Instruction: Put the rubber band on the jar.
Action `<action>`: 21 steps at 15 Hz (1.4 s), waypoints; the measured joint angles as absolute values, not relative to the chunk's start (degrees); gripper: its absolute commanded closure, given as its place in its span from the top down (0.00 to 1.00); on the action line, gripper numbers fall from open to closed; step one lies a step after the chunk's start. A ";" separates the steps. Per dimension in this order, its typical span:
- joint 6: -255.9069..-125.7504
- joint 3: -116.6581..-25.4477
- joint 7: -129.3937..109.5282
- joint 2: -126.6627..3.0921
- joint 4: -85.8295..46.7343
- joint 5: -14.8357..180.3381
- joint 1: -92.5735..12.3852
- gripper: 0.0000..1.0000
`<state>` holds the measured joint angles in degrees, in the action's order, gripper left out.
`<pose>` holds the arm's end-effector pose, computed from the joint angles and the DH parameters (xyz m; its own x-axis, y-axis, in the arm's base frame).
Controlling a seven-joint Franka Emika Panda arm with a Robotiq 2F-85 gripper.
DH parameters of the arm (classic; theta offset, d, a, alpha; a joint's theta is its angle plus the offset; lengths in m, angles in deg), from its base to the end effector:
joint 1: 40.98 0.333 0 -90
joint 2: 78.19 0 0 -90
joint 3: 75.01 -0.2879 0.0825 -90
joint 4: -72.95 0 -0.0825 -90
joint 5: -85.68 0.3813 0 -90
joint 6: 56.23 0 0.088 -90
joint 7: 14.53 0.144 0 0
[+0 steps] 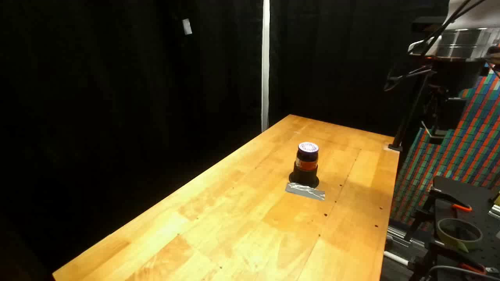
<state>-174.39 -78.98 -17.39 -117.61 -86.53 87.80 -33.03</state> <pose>0.3286 0.0676 0.3409 0.9746 0.2213 -0.0344 0.2218 -0.9750 0.0103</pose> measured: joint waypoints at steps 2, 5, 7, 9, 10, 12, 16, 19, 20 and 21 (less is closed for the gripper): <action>-174.39 -78.98 -17.39 -117.61 -86.52 87.79 -33.03 1.00; -174.39 -78.98 -17.39 -117.61 -86.52 87.79 -33.03 1.00; -174.39 -78.98 -17.39 -117.61 -86.52 87.79 -33.03 1.00; -174.39 -78.98 -17.39 -117.61 -86.52 87.79 -33.03 1.00; -174.38 -78.98 -17.39 -117.59 -86.52 87.79 -33.03 1.00; -176.10 -79.62 -15.11 -115.64 -85.01 87.73 -33.43 1.00; -182.58 -80.71 -10.41 -104.05 -76.77 87.68 -34.61 1.00; -182.60 -81.00 -8.35 -93.62 -68.62 86.92 -35.68 1.00; -182.50 -80.94 -8.26 -90.18 -65.82 86.92 -35.87 1.00; -182.37 -80.85 -8.23 -86.65 -62.86 87.02 -35.97 1.00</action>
<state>-182.37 -80.85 -8.23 -86.65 -62.86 87.02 -35.97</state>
